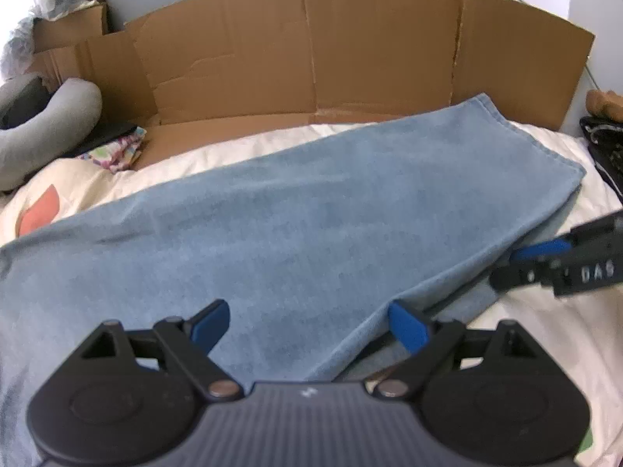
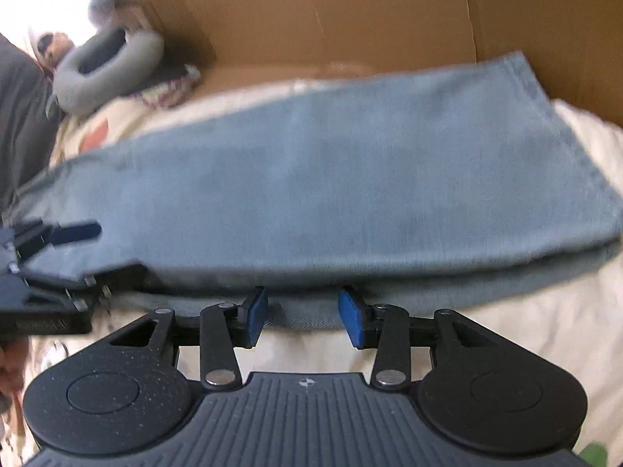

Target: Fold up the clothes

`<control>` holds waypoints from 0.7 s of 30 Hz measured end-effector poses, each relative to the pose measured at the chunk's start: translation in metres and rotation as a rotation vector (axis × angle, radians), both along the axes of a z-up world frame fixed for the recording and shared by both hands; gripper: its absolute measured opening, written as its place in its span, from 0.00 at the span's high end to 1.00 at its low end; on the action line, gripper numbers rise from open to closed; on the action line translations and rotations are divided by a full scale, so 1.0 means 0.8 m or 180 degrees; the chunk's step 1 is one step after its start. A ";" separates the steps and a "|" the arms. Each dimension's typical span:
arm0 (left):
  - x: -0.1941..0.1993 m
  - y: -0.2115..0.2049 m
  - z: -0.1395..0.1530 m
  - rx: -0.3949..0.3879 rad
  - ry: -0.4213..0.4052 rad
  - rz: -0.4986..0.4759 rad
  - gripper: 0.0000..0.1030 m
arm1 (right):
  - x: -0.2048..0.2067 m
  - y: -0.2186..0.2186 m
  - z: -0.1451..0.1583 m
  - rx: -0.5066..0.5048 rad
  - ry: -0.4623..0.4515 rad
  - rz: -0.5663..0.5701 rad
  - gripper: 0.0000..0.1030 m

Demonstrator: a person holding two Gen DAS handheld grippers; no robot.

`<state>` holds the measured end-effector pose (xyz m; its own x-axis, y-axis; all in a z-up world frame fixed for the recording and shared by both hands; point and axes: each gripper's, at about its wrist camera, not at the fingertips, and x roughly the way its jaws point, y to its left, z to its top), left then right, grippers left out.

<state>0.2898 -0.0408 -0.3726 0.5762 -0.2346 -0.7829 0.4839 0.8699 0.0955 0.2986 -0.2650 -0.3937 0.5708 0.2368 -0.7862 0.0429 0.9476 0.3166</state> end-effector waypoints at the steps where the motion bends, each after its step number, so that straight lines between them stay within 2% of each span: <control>1: -0.001 0.000 -0.001 -0.0002 0.0008 -0.0002 0.12 | -0.004 0.001 -0.003 -0.0011 -0.0005 0.0027 0.54; 6: -0.006 -0.003 -0.016 0.0092 0.0038 -0.0045 0.12 | -0.008 0.002 -0.006 -0.0046 -0.0007 0.0121 0.54; 9: -0.010 -0.009 -0.034 0.0353 0.0058 -0.0039 0.12 | -0.008 0.003 -0.006 -0.0035 0.0001 0.0118 0.54; 14: -0.018 0.003 -0.037 0.0347 0.0100 0.0053 0.12 | -0.016 0.002 -0.006 0.0004 0.0057 0.0128 0.54; 17: -0.027 0.013 -0.033 0.0389 0.0091 0.0080 0.12 | -0.024 0.000 -0.004 0.0035 0.0066 0.0104 0.54; 21: -0.043 0.035 -0.019 0.0325 0.0081 0.0236 0.12 | -0.034 0.000 0.000 0.0061 0.0057 0.0084 0.54</control>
<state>0.2555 -0.0125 -0.3877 0.5687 -0.1104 -0.8151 0.4220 0.8898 0.1739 0.2715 -0.2653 -0.3937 0.5501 0.2667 -0.7914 0.0237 0.9423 0.3341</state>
